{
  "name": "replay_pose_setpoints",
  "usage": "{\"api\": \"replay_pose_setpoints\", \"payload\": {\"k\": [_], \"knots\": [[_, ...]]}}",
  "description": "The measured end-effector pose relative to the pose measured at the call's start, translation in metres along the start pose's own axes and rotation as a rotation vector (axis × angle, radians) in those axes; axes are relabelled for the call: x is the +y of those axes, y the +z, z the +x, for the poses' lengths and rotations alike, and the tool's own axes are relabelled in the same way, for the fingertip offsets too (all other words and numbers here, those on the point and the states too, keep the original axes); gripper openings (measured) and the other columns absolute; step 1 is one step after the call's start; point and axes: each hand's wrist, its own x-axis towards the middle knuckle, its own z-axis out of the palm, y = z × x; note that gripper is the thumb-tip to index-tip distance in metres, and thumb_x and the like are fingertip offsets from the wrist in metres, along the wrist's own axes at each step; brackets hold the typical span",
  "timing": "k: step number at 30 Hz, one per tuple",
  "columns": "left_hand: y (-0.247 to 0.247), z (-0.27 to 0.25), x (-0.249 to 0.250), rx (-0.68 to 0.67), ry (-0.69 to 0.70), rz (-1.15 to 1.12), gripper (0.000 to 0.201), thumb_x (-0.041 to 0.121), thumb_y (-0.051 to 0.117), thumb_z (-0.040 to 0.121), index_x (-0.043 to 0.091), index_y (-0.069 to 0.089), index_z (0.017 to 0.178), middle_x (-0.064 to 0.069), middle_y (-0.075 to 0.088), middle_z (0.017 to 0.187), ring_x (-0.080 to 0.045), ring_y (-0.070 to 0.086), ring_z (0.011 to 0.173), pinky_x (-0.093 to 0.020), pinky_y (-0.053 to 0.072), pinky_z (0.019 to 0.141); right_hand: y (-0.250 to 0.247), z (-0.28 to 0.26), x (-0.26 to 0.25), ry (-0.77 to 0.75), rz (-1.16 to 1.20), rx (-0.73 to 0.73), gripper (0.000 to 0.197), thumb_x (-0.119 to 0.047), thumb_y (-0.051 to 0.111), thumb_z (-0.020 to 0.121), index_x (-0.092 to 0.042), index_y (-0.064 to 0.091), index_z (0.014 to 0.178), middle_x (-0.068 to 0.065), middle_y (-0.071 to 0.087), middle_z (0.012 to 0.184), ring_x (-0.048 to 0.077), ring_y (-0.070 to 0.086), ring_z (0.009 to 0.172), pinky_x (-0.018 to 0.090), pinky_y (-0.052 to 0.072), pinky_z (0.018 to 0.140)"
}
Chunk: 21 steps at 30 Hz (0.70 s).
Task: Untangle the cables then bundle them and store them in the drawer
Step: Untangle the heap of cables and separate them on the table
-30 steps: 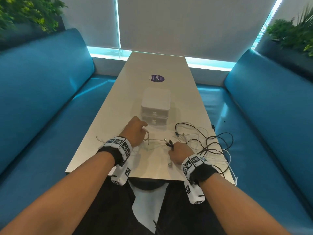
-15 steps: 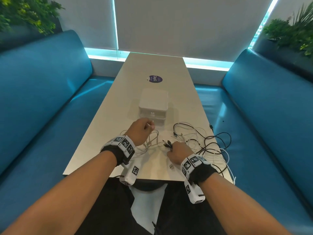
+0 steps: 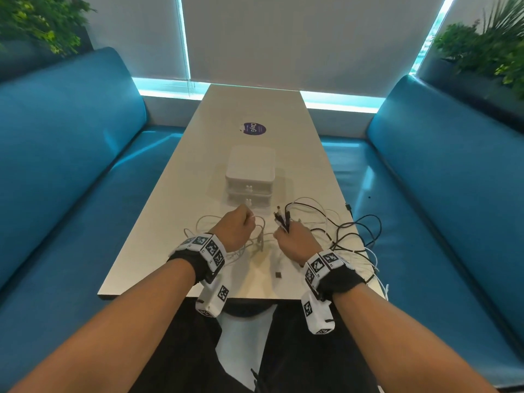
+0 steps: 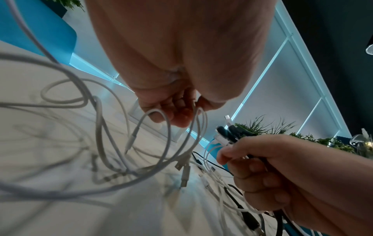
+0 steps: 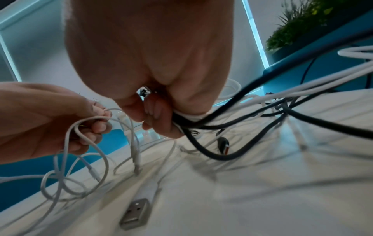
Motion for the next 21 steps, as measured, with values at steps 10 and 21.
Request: {"api": "replay_pose_setpoints", "payload": {"k": [10, 21], "knots": [[0.005, -0.001, 0.001, 0.126, -0.014, -0.283, 0.016, 0.015, 0.050, 0.102, 0.015, 0.037, 0.094, -0.014, 0.066, 0.087, -0.001, 0.057, 0.048, -0.020, 0.046, 0.049, 0.005, 0.008, 0.007, 0.030, 0.205, 0.028, 0.031, -0.043, 0.054, 0.091, -0.017, 0.070, 0.087, -0.001, 0.062, 0.073, 0.022, 0.061, 0.075, 0.037, 0.050, 0.078], [0.014, -0.002, 0.013, 0.034, 0.080, -0.114, 0.034, 0.033, 0.048, 0.101, 0.012, 0.051, 0.074, -0.007, 0.059, 0.072, -0.033, 0.064, 0.076, -0.046, 0.050, 0.072, 0.006, 0.010, 0.005, -0.079, 0.133, -0.001, 0.029, -0.037, 0.053, 0.095, -0.015, 0.071, 0.088, 0.004, 0.070, 0.082, 0.018, 0.063, 0.075, 0.029, 0.045, 0.066]]}}
